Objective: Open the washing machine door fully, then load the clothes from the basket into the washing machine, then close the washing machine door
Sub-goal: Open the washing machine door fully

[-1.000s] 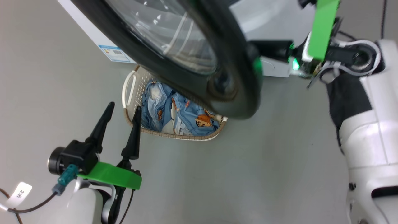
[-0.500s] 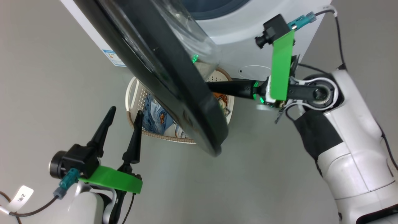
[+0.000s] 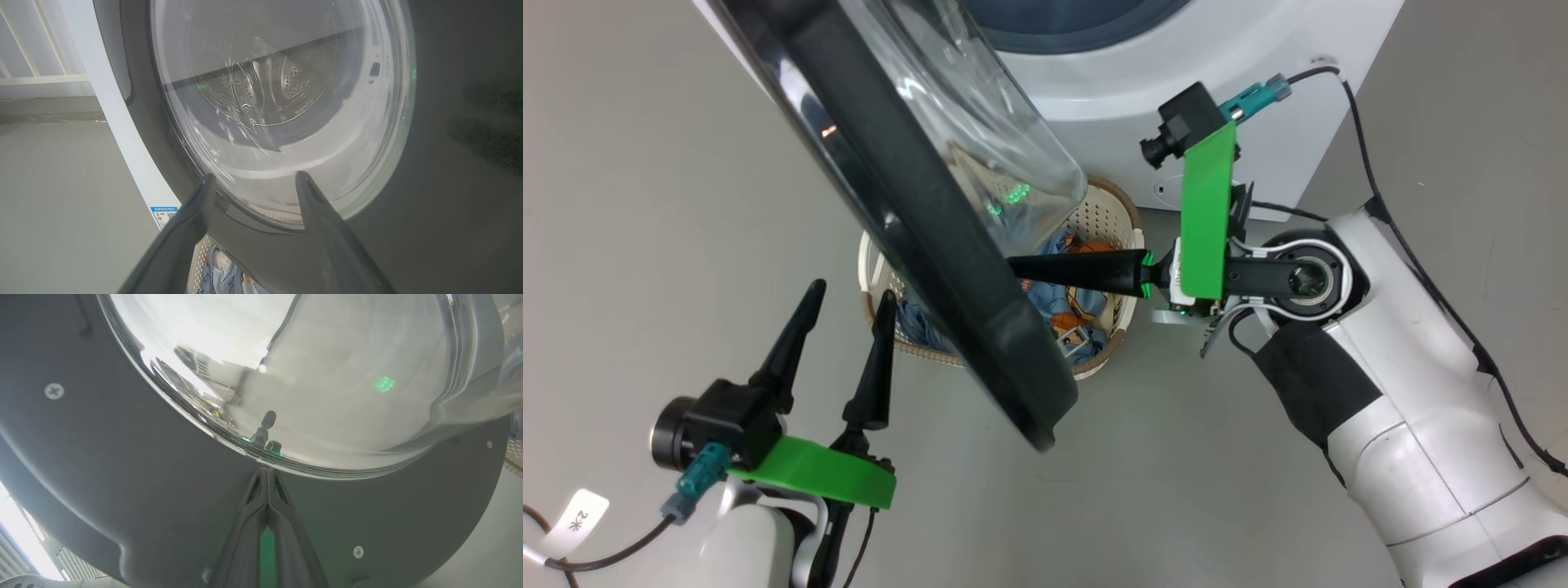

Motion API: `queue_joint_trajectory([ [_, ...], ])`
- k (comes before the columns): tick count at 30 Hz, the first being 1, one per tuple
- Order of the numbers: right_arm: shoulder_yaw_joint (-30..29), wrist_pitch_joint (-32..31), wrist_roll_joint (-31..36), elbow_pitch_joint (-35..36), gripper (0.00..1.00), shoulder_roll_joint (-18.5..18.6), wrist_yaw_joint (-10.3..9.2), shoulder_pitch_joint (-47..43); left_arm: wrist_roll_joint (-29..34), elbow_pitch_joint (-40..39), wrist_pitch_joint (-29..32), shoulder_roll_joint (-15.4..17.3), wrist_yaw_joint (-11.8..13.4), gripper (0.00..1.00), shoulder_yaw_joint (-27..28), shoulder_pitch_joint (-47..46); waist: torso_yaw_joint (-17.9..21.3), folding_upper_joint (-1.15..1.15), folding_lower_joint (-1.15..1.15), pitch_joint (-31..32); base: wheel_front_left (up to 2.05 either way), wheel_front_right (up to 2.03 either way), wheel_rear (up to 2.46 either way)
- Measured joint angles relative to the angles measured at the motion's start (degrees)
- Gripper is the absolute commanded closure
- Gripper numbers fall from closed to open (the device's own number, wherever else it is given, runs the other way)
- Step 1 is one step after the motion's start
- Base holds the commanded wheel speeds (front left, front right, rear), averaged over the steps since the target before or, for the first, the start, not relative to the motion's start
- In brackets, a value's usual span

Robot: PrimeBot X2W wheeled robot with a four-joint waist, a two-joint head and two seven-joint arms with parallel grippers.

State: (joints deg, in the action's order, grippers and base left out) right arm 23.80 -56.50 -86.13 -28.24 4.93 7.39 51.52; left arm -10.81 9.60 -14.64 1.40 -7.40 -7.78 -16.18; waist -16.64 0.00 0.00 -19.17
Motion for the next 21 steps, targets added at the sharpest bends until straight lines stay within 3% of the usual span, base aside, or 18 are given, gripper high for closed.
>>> queue_joint_trajectory([
  [12, 4.1, 1.7, -2.7, -1.0, 1.00, 0.0, 0.00, -0.1, 0.0, 0.0, 0.0, 0.0, 0.0, 0.00, 0.5, 0.0, 0.1, 0.00, 0.00, 0.6, 0.00, 0.00, 0.00],
  [21, 3.3, 3.4, -3.5, -1.0, 1.00, 0.0, 0.00, -1.2, 0.0, 0.0, 0.0, 0.0, 0.0, 0.00, 1.3, 0.8, 0.4, 0.00, 0.00, 2.1, 0.00, 0.00, 0.00],
])
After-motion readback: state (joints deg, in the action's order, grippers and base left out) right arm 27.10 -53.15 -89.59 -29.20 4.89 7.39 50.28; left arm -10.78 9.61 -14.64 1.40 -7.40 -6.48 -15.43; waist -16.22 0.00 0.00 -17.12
